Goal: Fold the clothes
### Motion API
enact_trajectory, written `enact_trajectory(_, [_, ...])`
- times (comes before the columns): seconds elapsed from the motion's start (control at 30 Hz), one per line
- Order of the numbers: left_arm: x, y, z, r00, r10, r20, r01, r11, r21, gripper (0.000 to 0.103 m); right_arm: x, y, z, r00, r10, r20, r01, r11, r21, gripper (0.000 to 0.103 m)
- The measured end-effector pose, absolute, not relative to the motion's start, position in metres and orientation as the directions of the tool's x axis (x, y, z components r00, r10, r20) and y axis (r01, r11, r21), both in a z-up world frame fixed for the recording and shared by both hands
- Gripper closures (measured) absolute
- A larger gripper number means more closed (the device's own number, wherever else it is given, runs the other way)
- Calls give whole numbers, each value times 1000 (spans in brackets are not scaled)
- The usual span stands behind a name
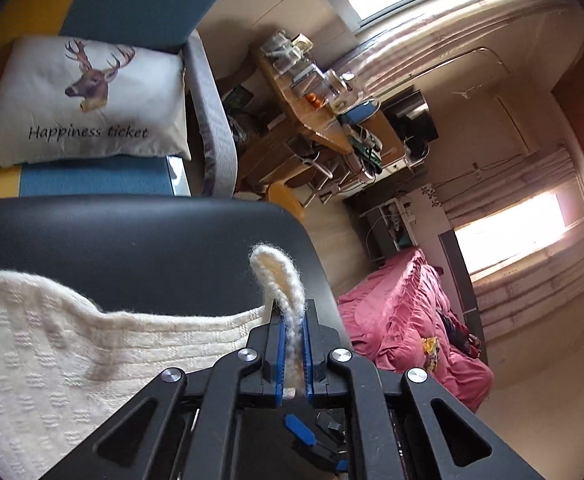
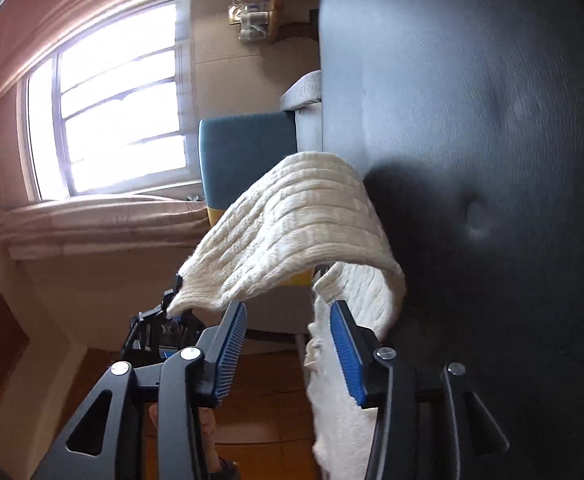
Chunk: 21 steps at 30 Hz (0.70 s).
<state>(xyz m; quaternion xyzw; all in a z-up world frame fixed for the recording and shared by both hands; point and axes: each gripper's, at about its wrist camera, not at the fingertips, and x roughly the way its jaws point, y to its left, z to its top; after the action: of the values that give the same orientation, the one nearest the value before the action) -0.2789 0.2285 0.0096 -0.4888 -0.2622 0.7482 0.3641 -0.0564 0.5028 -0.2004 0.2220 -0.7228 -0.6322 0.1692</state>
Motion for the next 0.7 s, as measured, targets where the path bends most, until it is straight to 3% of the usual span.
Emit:
enact_trajectory(0.03, [-278,219,17,-272,802,-531,-291,-595,-749,96,-56,496,-206,-848,-530,-8,-103,150,983,39])
enact_trajectory(0.1, [-277,199,30,-299,803,-515,-299,-592,-749,96,-60,481,-214,-852,-521,45,-93,235,968,16])
enact_trajectory(0.3, [-267,140,58,-365,804,-471,-311,-581,-752,96,-97,434,-217,-826,-563,41,-141,276,951,15])
enact_trajectory(0.7, [-224,-8,82,-510,814,-278,-319,-480,-817,96,-161,357,-226,-796,-604,-32,-224,244,944,15])
